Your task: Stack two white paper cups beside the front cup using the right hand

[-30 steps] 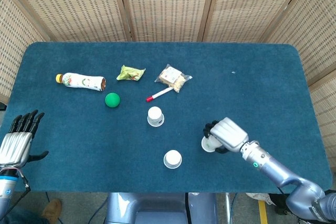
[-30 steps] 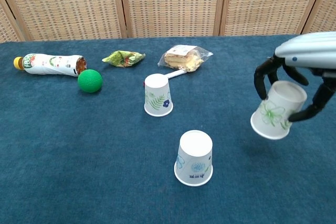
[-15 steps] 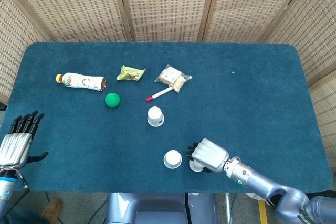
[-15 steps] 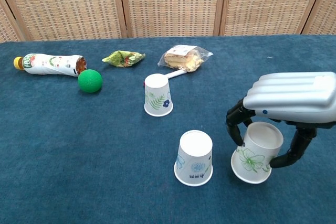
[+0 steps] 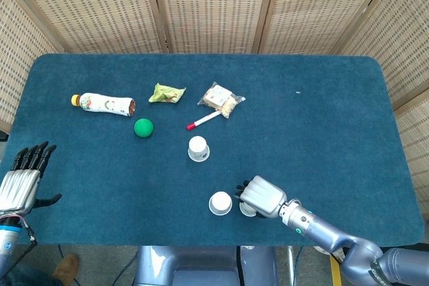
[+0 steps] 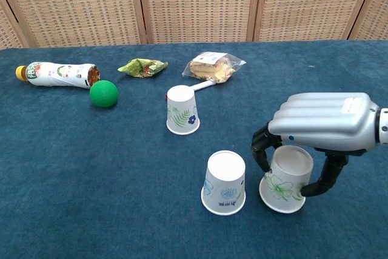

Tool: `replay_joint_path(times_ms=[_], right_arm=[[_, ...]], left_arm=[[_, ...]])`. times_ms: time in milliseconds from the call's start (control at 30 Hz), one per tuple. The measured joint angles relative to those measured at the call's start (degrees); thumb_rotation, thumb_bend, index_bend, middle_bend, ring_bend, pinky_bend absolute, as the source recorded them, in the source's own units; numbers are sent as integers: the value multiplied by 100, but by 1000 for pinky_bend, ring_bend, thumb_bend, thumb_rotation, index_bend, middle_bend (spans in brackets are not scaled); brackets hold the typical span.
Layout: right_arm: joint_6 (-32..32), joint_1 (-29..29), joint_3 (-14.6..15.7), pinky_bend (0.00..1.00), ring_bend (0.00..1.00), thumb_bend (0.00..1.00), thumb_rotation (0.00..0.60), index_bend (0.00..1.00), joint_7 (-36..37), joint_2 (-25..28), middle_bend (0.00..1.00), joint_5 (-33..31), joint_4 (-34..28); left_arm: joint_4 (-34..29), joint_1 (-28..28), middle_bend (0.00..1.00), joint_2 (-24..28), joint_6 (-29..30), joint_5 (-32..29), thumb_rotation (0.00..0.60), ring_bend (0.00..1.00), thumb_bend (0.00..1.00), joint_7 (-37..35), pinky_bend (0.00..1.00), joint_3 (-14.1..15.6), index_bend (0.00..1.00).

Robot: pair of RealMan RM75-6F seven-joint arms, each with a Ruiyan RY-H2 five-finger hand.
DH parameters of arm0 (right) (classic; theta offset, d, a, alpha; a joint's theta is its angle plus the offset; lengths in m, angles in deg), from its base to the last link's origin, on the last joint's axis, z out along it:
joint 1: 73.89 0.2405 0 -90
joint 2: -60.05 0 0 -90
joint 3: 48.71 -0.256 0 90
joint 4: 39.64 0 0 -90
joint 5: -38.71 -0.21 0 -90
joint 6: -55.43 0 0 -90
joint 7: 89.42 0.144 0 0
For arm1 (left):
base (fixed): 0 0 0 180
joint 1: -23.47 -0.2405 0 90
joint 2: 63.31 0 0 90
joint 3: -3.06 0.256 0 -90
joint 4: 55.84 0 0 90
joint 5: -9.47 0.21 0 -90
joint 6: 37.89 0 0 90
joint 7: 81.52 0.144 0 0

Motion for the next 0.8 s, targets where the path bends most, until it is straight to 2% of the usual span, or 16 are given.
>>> replay_joint_path(times_ms=[67,133,200,267,333,433,567,800], right_arm=[[16,8,-1,678,397,261,600,275,-91,-31,295,-32,12],[58,21,-1,678,396,243,600,244,-219,-58,288,-97,18],[52,23,-8,632,353,161,600,167,-331,-99,230,-139,7],[-13,16,-12,477,217,32,600,42,-364,-131,86,-125,-11],[-98,2,-10,358,108,0,600,1,-390,-152,12,-107,-65],[-114,-9,-24,298,48,0,600,0,-482,-98,0,-167,-227],[-185,-31,-113,292,46,0,600,0,-728,86,0,-347,-533],[-129,24,-371,262,46,0,600,0,-1123,733,0,-1097,-1223]], left_arm=[[-5,1,0,0,-2,3,600,0,0,1,0,3,0],[-5,2,0,0,-2,4,600,0,0,3,0,5,0],[-4,5,0,-3,-8,1,600,0,0,4,0,5,0],[-2,5,0,-4,-11,-3,600,0,0,7,0,7,0],[-3,8,0,-3,-19,-11,600,0,0,5,0,7,0],[-3,9,0,4,-22,-23,600,0,0,-7,0,2,0],[4,9,0,16,-28,-47,600,0,0,-32,0,-7,0],[8,30,0,35,-76,-101,600,0,0,-64,0,-25,0]])
